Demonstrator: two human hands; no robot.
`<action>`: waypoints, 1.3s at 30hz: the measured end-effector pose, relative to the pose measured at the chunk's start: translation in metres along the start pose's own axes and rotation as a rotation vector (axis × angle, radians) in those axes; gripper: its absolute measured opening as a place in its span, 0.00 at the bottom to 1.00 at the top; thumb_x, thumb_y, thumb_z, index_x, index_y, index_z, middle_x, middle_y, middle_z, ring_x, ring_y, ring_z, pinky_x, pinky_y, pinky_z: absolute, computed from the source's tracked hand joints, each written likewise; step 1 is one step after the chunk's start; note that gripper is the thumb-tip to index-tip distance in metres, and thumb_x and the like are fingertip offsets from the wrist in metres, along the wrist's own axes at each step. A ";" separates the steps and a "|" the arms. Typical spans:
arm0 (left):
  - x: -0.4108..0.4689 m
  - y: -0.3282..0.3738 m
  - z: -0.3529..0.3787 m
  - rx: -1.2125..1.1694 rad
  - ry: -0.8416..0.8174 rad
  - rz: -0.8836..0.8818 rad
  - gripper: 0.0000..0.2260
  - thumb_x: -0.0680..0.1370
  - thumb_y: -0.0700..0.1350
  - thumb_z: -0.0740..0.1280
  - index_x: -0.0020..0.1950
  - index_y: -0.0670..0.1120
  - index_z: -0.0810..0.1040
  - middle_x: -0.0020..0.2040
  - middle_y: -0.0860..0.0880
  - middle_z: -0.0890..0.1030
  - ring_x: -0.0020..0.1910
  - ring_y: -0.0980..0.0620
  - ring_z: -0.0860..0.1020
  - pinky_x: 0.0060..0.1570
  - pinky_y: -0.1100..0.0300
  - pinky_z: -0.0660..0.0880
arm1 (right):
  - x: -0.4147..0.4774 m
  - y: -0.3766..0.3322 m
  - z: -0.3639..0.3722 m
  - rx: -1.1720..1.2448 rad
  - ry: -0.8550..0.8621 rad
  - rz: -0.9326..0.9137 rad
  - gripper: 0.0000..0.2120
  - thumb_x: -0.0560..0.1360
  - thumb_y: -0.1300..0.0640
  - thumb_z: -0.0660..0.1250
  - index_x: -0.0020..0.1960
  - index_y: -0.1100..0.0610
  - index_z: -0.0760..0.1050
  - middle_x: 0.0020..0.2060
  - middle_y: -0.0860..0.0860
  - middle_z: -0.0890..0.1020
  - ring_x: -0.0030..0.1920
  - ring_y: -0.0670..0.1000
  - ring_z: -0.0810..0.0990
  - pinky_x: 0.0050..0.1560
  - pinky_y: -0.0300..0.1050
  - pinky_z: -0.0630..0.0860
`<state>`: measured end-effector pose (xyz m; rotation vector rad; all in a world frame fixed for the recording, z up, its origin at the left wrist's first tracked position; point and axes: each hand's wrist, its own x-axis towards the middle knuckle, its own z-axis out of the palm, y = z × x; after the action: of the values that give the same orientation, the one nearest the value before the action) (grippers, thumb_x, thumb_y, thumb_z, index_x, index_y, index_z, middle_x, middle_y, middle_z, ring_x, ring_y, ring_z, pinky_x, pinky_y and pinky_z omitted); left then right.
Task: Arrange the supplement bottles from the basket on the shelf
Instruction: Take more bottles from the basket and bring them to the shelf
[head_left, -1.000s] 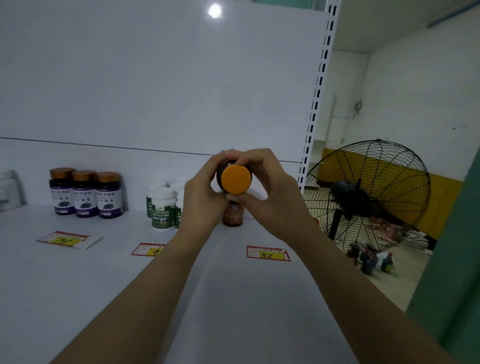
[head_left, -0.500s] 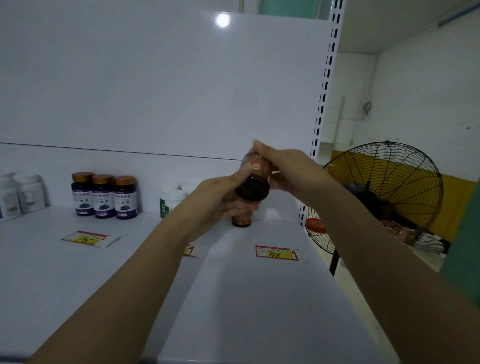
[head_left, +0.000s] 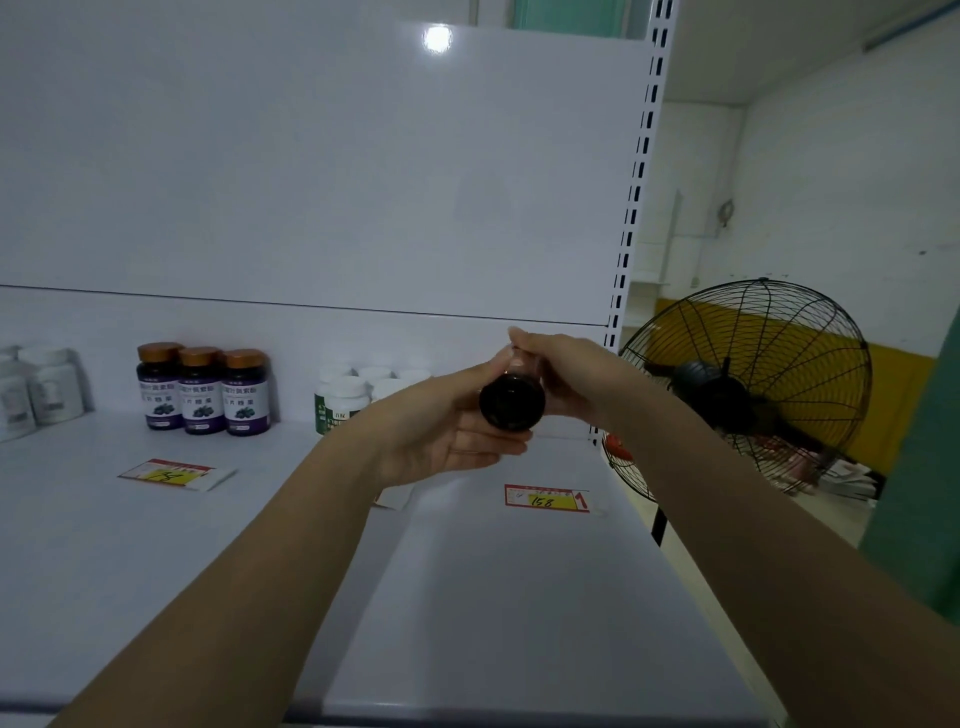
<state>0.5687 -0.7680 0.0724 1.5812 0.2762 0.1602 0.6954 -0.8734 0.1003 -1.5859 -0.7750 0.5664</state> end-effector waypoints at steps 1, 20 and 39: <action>0.000 -0.001 0.000 0.008 -0.002 0.042 0.26 0.68 0.61 0.68 0.57 0.43 0.79 0.50 0.42 0.84 0.51 0.48 0.83 0.60 0.54 0.74 | 0.001 -0.001 -0.001 -0.006 0.023 -0.042 0.21 0.77 0.47 0.65 0.59 0.63 0.77 0.53 0.59 0.82 0.49 0.54 0.82 0.43 0.45 0.81; 0.035 -0.039 0.008 0.617 0.382 0.293 0.19 0.71 0.46 0.74 0.60 0.47 0.75 0.52 0.50 0.81 0.51 0.52 0.78 0.51 0.60 0.73 | 0.017 -0.016 -0.025 -0.610 0.004 -0.229 0.14 0.75 0.51 0.69 0.57 0.57 0.79 0.52 0.53 0.81 0.51 0.49 0.81 0.49 0.42 0.81; 0.051 -0.090 0.013 1.408 0.176 -0.097 0.33 0.80 0.62 0.42 0.77 0.40 0.42 0.78 0.43 0.44 0.77 0.47 0.44 0.74 0.54 0.43 | 0.083 0.070 -0.011 -0.968 0.207 -0.242 0.20 0.76 0.61 0.65 0.67 0.59 0.67 0.60 0.61 0.66 0.58 0.58 0.71 0.53 0.41 0.67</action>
<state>0.6143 -0.7658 -0.0209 2.9410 0.6881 0.0019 0.7695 -0.8228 0.0390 -2.3217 -1.1464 -0.2127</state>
